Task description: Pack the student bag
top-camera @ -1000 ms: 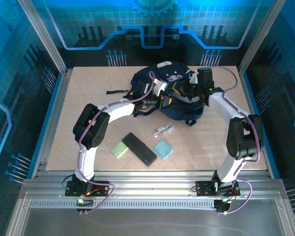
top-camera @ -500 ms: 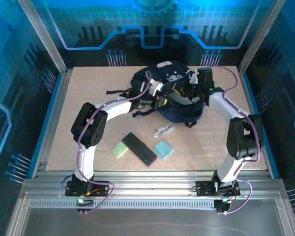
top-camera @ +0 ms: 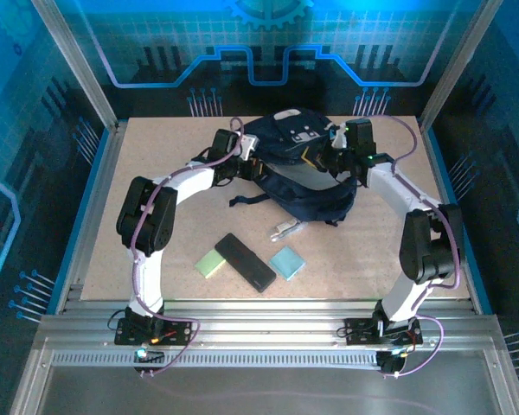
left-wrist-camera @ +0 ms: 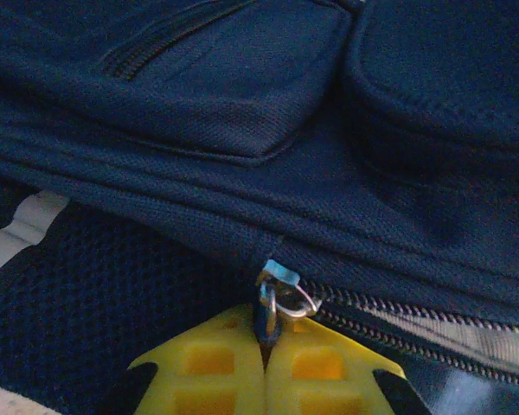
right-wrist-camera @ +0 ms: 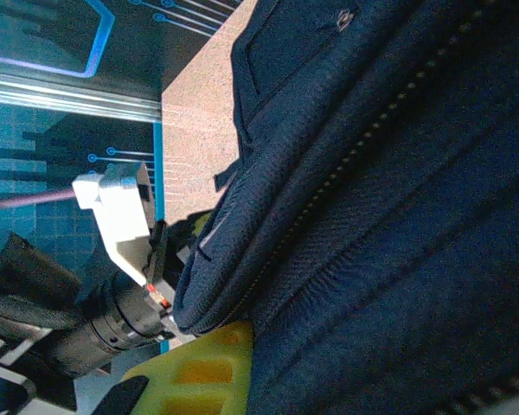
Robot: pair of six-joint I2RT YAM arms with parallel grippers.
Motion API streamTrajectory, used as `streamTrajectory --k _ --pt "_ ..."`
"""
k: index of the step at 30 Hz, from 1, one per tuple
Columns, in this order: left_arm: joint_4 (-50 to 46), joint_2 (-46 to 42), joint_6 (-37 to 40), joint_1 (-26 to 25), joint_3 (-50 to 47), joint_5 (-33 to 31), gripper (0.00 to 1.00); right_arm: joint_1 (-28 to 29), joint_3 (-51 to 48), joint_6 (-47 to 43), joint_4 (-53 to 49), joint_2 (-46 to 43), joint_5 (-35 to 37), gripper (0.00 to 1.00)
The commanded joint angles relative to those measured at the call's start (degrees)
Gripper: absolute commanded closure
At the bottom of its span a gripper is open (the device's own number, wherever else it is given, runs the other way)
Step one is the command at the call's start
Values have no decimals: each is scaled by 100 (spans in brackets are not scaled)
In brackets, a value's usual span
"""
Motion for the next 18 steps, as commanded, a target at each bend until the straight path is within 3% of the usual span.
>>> streamTrajectory --k 1,2,3,5,8,9,15,17,18 --pt "-573 -120 -571 435 153 -1234 83 13 296 -180 48 -149 -25 100" --pt "-596 -192 -635 433 106 -1155 62 31 290 -182 36 -122 -17 100" --pt "-652 -308 -762 426 24 -1053 47 58 282 -166 8 -95 -16 95" --pt "-688 -616 -1063 424 -274 -805 34 95 198 -165 -26 -91 -20 77" --pt "-317 -1299 -1617 424 -1176 -548 15 148 -168 -205 -130 -263 49 41" --pt "-96 -1567 -1809 424 -1565 -528 3 162 -310 -255 -178 -346 68 37" --pt "485 -2833 -2442 489 -3054 -710 1 444 -909 -1204 -1247 -918 164 17" --pt "504 -3091 -2568 616 -3244 -739 1 703 -1024 -1690 -1637 -1106 157 0" --pt "550 -3204 -2692 744 -3352 -725 1 874 -1038 -1943 -1908 -1180 201 0"
